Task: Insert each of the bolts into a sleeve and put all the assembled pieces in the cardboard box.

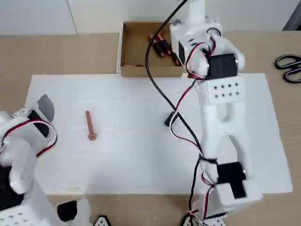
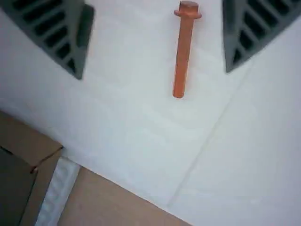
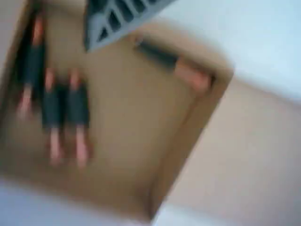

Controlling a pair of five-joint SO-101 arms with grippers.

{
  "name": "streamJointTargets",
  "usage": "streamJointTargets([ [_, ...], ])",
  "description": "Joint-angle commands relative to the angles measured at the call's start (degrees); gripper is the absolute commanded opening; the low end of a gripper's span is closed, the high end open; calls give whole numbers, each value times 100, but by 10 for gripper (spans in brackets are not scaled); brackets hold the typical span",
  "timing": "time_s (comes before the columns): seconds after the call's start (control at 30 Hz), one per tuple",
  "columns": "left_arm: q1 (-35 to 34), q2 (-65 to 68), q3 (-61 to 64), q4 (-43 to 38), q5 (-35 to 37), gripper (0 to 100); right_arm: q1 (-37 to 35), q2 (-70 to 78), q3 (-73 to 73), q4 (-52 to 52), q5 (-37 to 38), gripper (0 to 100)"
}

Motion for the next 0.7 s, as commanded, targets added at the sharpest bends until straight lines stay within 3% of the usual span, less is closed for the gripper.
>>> streamJointTargets([
  [0.0,-18,-501,-215,97,-44,182,22,-708,-299,1464,26,199],
  [0.13,-18,-1512,-215,18,-26,182,48,-1200,-299,2527,26,199],
  [0.37,-18,-2980,-198,35,-18,182,48,-2229,-193,2642,26,199],
  [0.67,-44,-4255,1613,18,-9,182,48,-4303,2488,2624,53,199],
])
